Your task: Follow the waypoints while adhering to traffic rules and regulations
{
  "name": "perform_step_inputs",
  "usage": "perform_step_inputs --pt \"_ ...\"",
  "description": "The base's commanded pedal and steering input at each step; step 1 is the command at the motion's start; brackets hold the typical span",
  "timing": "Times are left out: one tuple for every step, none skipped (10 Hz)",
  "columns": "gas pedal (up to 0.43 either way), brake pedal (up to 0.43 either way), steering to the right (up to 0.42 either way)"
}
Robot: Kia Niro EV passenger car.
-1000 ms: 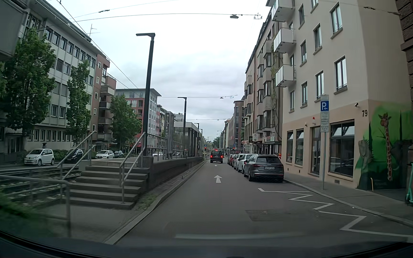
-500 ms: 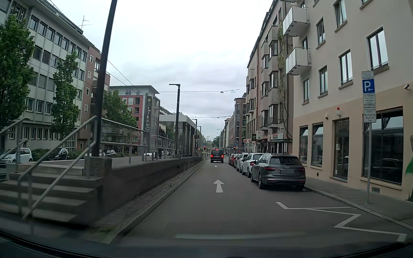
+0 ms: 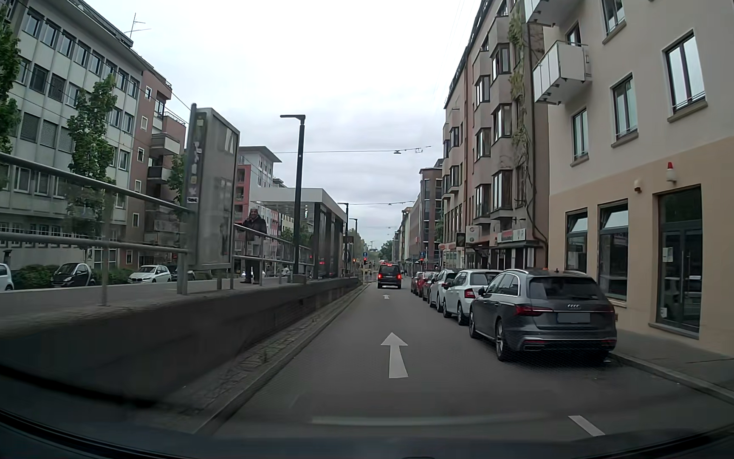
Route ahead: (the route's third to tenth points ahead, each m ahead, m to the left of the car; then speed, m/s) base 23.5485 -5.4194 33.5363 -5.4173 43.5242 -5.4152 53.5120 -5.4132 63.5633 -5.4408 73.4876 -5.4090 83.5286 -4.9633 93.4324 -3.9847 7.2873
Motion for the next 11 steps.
perform_step_inputs --pt "0.0 0.0 -0.004" --pt "0.0 0.0 -0.003" --pt "0.0 0.0 -0.003" --pt "0.0 0.0 -0.003" --pt "0.008 0.0 -0.002" --pt "0.008 0.0 0.003" --pt "0.008 0.0 0.004" --pt "0.008 0.0 0.003" --pt "0.008 0.0 0.003" --pt "0.02 0.0 0.003" --pt "0.02 0.0 0.003"
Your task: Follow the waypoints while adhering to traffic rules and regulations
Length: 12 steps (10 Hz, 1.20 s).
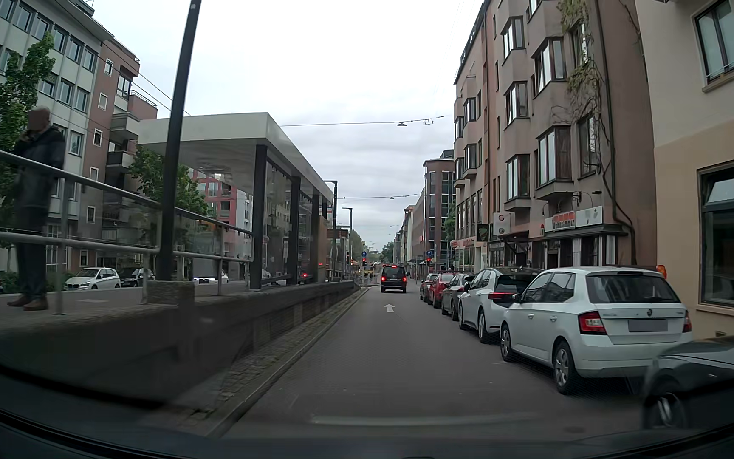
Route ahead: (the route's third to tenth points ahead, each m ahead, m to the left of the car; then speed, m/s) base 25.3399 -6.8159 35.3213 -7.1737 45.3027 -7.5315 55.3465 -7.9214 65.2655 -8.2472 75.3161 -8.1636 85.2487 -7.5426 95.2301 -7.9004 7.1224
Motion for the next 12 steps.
perform_step_inputs --pt "0.02 0.0 0.003" --pt "0.02 0.0 0.005" --pt "0.02 0.0 0.008" --pt "0.02 0.0 0.007" --pt "0.02 0.0 0.007" --pt "0.008 0.0 0.006" --pt "0.0 0.0 0.004" --pt "0.0 0.0 0.004" --pt "0.0 0.0 0.004" --pt "0.0 0.0 0.004" --pt "0.0 0.0 0.004" --pt "0.0 0.0 0.003"
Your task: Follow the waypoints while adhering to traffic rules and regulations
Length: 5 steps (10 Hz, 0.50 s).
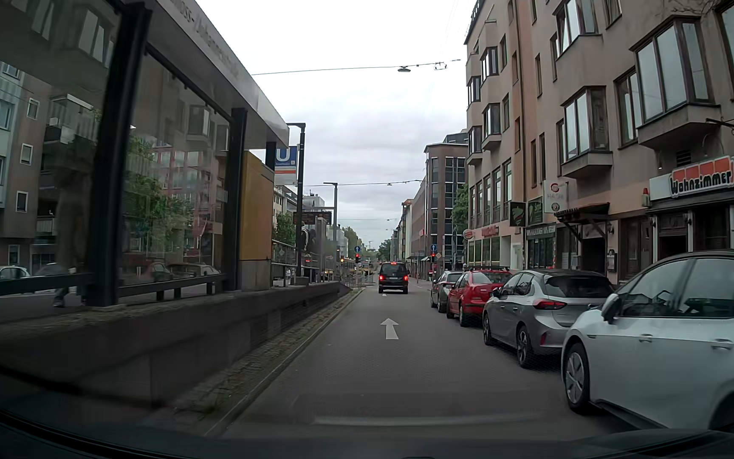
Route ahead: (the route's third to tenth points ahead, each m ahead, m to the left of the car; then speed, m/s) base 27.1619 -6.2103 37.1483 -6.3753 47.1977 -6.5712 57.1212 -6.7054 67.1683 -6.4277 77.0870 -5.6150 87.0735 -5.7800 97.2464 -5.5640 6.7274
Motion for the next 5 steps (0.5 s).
perform_step_inputs --pt "0.0 0.0 0.002" --pt "0.0 0.0 0.001" --pt "0.0 0.0 0.001" --pt "0.0 0.0 0.0" --pt "0.0 0.0 0.0"
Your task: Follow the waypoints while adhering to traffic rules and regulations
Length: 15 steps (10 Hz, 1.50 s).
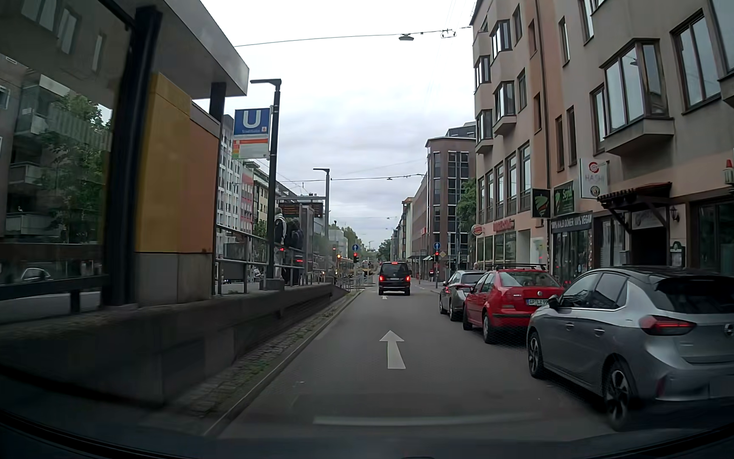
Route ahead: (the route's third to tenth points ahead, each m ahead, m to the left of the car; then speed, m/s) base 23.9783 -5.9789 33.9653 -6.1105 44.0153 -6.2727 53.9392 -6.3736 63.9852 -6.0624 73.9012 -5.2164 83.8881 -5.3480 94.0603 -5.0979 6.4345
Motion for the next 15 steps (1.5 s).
perform_step_inputs --pt "0.0 0.0 0.0" --pt "0.0 0.0 0.0" --pt "0.0 0.0 0.0" --pt "0.0 0.0 0.0" --pt "0.0 0.0 0.0" --pt "0.0 0.0 0.0" --pt "0.0 0.0 0.0" --pt "0.0 0.0 0.0" --pt "0.0 0.0 0.0" --pt "0.0 0.0 0.0" --pt "0.0 0.0 0.0" --pt "0.0 0.0 0.0" --pt "0.0 0.0 0.0" --pt "0.0 0.0 0.0" --pt "0.0 0.0 0.0"
